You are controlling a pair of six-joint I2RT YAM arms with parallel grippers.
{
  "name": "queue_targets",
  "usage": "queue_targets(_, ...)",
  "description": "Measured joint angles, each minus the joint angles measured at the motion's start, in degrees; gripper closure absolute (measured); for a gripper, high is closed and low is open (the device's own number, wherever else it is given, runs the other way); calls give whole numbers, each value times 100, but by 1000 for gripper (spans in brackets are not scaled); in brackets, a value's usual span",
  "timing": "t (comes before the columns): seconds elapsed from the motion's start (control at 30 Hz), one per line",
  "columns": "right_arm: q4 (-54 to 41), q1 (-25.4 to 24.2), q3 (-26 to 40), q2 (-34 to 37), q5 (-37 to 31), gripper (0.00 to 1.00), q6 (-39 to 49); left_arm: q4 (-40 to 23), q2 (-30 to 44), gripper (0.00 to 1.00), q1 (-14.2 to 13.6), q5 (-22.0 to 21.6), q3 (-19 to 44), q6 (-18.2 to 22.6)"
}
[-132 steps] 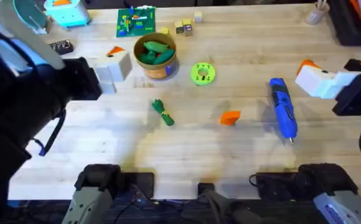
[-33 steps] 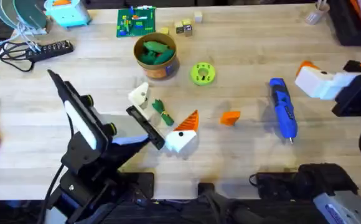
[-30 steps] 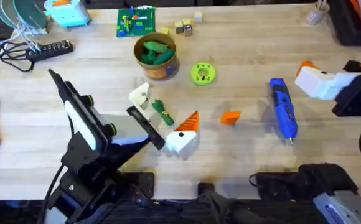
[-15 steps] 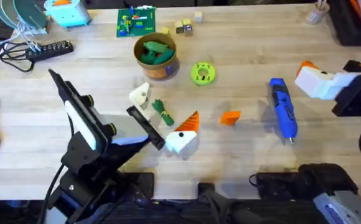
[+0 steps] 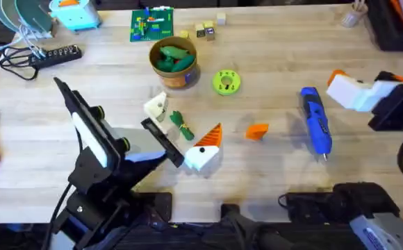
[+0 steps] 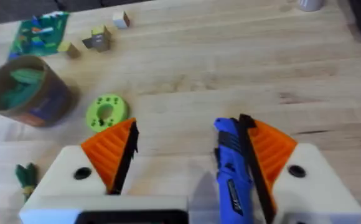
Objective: Pick up the gripper from the table and insert it into the empty holder that is missing its gripper. Then pick up a screw, insert it into the mounting hole, and use the screwdriver to tighten it. Finally, clean up the table by picking up the vegetable and placing it into the bucket.
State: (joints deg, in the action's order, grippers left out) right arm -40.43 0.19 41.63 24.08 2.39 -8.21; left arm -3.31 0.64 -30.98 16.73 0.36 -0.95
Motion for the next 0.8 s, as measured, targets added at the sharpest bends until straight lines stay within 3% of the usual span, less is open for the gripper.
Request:
queue_targets(0.23,237,160,-2,650,848,17,-504,0,-2,8,0,42,0,0)
queue_targets(0.4,115,958,8,1524,1084,16,-132,9,0,8,0,260,0,0)
queue_targets(0.63,-149,2474,77,2354,705,17,1012,30,0,7,0,870,0,0)
queue_targets(0.8,-192,3026,77,2755,141,17,1413,33,0,7,0,1378,0,0)
